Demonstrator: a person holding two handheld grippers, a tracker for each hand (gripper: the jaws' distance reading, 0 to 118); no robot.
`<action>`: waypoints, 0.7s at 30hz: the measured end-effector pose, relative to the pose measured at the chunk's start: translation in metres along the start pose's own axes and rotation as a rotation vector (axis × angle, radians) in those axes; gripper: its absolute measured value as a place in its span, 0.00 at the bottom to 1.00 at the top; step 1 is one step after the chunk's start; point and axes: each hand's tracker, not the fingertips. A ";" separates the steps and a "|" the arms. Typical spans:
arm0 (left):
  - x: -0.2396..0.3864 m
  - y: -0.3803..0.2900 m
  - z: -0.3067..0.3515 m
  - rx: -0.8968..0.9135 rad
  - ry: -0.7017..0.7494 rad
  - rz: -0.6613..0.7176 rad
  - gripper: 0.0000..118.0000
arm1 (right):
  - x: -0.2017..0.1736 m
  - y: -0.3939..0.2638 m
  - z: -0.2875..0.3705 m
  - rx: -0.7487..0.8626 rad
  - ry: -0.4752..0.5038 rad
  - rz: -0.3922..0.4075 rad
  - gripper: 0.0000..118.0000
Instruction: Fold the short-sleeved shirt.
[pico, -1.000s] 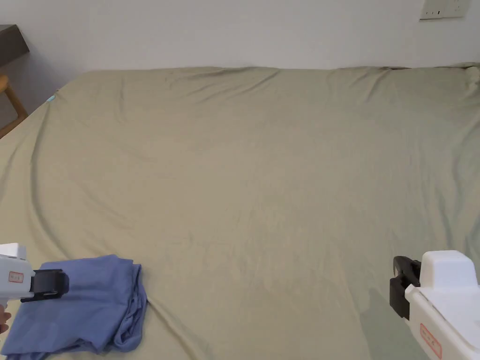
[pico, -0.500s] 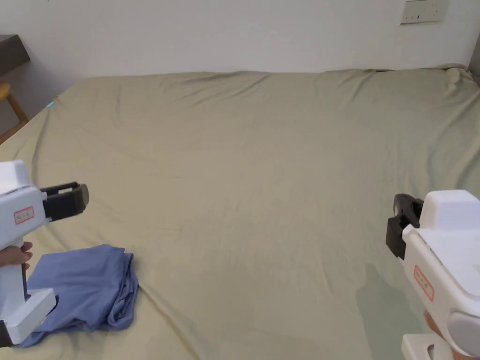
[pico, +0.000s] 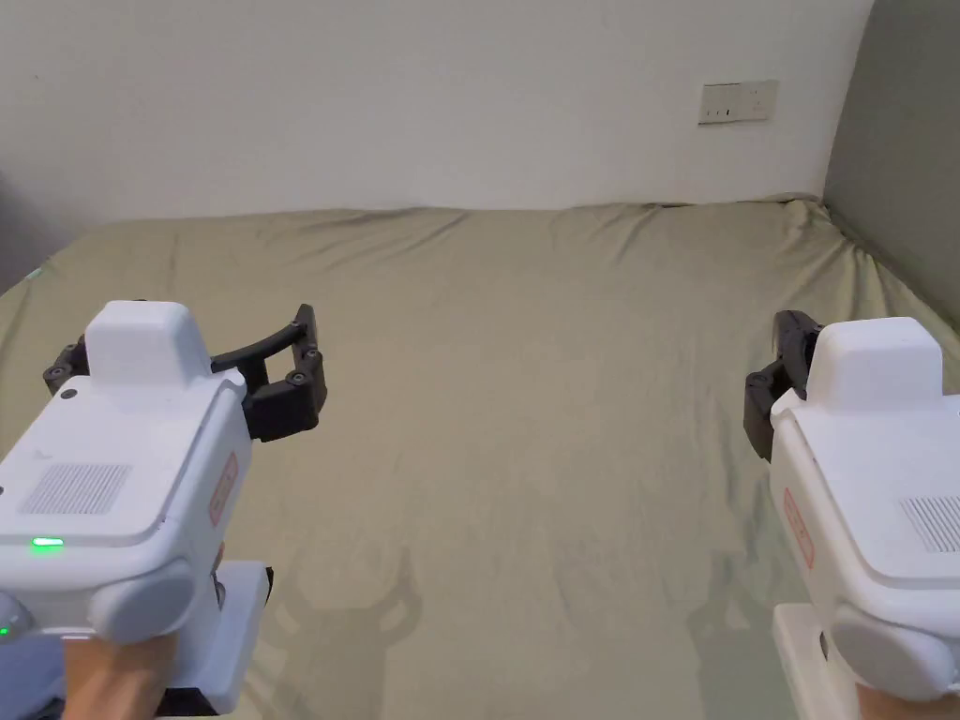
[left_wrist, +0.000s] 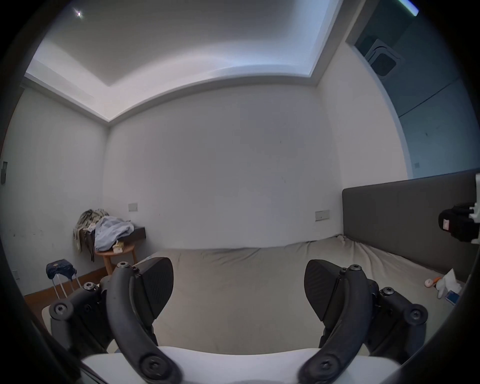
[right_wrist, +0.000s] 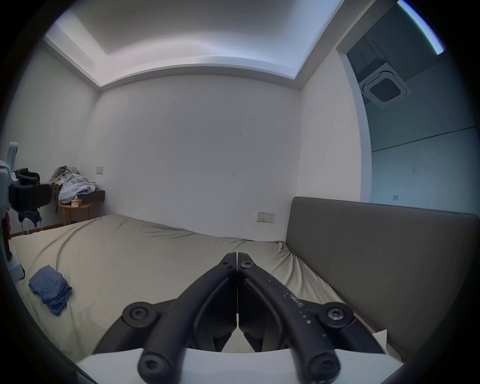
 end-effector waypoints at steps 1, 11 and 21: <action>0.009 -0.003 0.003 0.015 0.000 -0.014 0.88 | 0.003 -0.001 0.002 0.005 -0.005 0.000 0.02; 0.065 -0.027 0.014 0.060 0.000 -0.024 0.00 | 0.023 -0.006 0.013 0.024 -0.040 -0.017 0.02; 0.070 -0.027 0.011 0.013 -0.048 -0.016 0.00 | 0.026 -0.008 0.016 0.015 -0.046 -0.029 0.02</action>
